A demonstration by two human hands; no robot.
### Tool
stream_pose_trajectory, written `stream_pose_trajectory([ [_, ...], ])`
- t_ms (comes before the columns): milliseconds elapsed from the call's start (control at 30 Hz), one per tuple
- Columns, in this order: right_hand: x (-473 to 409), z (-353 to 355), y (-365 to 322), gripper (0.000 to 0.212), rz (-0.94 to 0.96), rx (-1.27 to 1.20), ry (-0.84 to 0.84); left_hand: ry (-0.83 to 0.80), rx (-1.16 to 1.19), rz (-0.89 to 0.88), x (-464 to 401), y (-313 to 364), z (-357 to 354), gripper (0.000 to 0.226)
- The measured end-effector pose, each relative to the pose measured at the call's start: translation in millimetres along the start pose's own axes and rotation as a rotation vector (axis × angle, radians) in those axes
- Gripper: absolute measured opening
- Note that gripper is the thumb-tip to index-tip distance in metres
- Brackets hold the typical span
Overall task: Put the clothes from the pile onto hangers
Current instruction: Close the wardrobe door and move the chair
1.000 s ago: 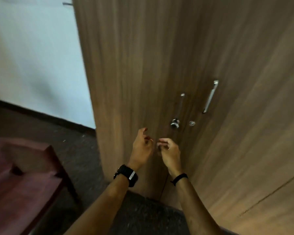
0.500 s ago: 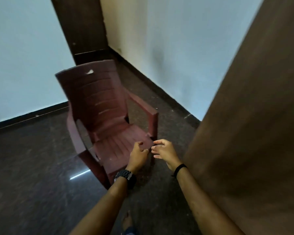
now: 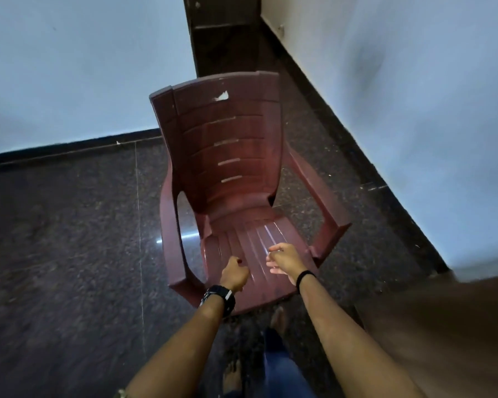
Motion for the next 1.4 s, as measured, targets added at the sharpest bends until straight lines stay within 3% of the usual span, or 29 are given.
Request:
stream_pose_trajectory([
  [267,-164.7,18.0,67.6,0.022,-0.087,0.363,-0.146,0.056,-0.002,0.204,-116.6,22.8,-1.4,0.048],
  [367,-208.2,30.2,66.8,0.005,-0.066,0.476,-0.098,0.100,0.011,0.260,-163.7,28.0,2.0,0.050],
  [633,-291.2,50.7,101.4,0.063,-0.116,0.831,-0.143,0.329,0.065,0.522,-254.6,1.1,18.0,0.062],
  [800,-323.3,58.8,135.7,0.091,-0.207,0.670,-0.032,0.318,0.217,0.544,-292.9,-38.7,19.7,0.093],
  [900,-339.1,65.9,152.6,0.083,-0.297,0.476,-0.004,0.250,0.423,0.536,-307.7,-59.6,20.2,0.102],
  [967,-344.0,71.8,163.1,0.073,-0.403,0.333,-0.012,0.198,0.498,0.564,-310.7,-67.1,20.6,0.104],
  [1100,-347.3,70.2,165.8,0.100,-0.485,0.124,0.002,0.149,0.540,0.592,-319.9,-70.7,21.8,0.097],
  [1300,-324.2,69.8,136.1,0.057,-0.480,0.028,0.104,0.120,0.579,0.610,-311.6,-66.8,26.4,0.104],
  [1400,-312.1,84.0,124.0,0.072,-0.500,-0.067,0.119,0.099,0.537,0.578,-304.4,-47.2,32.5,0.107],
])
Point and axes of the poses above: each hand's wrist, its own x-axis away from the middle knuckle, its own z-axis out of the back of the hand, y = z × x, the point moved 3 cm from there along -x, towards the middle knuckle, and after that the axes turned 14 degrees about z, right-handed, at the moved point
